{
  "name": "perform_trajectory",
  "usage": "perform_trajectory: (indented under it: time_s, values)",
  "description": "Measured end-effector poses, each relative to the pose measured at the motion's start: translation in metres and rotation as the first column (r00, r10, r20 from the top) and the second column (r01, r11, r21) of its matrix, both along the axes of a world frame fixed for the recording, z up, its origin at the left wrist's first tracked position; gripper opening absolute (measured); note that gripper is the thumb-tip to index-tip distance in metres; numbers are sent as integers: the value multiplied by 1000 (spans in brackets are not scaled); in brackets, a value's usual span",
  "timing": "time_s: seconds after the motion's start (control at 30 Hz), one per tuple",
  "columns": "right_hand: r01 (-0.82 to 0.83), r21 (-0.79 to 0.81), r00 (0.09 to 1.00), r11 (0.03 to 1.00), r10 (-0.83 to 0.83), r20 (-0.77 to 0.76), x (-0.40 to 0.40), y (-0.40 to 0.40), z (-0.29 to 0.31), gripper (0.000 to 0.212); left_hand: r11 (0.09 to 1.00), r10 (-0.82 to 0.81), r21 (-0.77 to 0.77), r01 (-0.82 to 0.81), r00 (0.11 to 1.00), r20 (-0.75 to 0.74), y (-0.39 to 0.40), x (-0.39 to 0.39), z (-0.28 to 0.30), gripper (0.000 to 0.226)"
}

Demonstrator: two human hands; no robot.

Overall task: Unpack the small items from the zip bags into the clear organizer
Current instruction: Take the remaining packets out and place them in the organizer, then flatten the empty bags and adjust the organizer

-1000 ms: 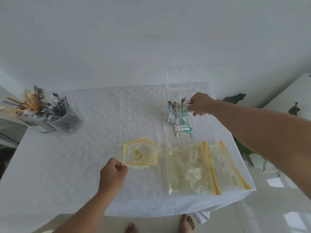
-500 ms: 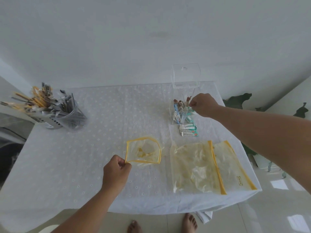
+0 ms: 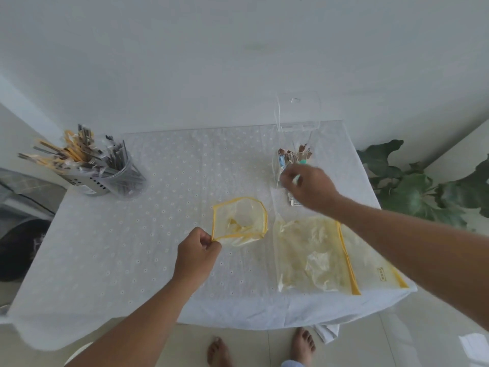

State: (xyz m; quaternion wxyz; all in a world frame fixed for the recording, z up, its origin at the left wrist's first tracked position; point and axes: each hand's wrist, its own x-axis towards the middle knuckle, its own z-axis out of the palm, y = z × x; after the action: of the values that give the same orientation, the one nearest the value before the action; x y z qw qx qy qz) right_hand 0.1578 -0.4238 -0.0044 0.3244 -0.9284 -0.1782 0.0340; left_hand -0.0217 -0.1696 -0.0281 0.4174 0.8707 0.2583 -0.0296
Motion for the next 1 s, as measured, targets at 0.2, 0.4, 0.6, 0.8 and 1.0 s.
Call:
perform_trajectory:
  time_s: [0.2,0.4,0.6,0.8,1.0]
  values:
    - [-130,-90,912,987,84,-401,-80,39,-40,107,999,-13,-41,13,1000,2,-3,5,7,12]
    - [143,46,917,989,-115,-382,-126,71,-54,37,996,3,-89,8,992,129,-7,11,9,11]
    - [459,420,648,783,29,-761,-153,69,-39,26,949,-310,150,276,901,304,-7,3,-7,64]
    - [469,261,521,843,-25,-853,-165,48,-47,22,571,-675,532,625,726,-129,-6,-4,-44,126]
    - [349,68,639,935,-184,-747,-171,29,-35,14,470,-661,505,724,667,-342,-11,7,-58,132]
